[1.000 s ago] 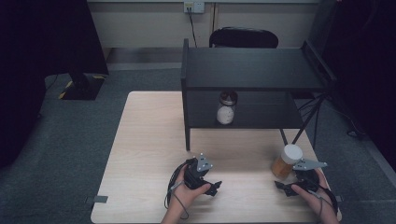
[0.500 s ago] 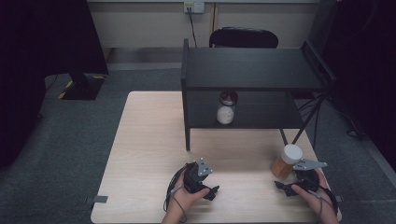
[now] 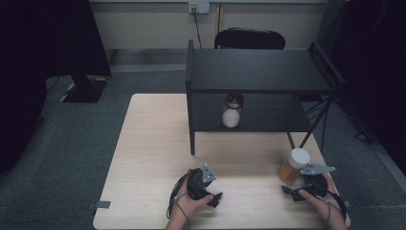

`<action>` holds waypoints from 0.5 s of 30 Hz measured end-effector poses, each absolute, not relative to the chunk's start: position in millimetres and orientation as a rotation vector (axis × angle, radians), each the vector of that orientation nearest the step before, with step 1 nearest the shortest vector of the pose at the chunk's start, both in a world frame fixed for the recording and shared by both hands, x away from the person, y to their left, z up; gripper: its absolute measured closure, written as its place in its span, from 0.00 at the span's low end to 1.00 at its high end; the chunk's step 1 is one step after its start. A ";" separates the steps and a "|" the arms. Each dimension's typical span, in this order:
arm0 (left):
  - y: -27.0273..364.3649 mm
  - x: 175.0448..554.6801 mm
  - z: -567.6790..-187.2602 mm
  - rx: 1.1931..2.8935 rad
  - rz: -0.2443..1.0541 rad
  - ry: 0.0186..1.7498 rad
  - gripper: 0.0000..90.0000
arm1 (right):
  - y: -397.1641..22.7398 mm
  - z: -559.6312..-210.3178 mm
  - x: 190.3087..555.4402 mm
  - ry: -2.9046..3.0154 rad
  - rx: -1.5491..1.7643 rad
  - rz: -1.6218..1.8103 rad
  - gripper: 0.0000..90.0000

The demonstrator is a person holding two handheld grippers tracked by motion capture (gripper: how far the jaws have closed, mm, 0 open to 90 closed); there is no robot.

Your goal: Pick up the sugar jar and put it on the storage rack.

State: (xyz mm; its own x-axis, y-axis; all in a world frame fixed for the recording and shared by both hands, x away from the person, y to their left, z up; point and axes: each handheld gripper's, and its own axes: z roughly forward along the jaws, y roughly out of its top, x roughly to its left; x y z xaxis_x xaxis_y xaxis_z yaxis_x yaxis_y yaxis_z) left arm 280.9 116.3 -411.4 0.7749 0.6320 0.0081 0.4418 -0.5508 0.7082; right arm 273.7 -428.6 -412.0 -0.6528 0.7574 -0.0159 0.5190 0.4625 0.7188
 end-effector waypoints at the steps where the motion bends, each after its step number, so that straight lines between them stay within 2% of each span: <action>1: 118.0 282.2 -412.4 2.240 0.330 0.797 0.03 | -428.6 -412.0 273.7 2.382 1.082 1.000 0.00; 15: 121.5 281.1 -417.0 2.223 0.333 0.780 0.00 | -428.6 -412.0 273.7 2.383 1.082 1.000 0.00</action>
State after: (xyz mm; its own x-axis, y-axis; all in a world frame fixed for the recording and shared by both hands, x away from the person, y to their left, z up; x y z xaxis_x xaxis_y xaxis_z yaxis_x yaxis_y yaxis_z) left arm 281.1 121.5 -417.0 0.7810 0.6246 -0.0013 0.4314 -0.5379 0.7243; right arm 273.7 -428.6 -412.0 -0.6529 0.7573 -0.0160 0.5191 0.4627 0.7187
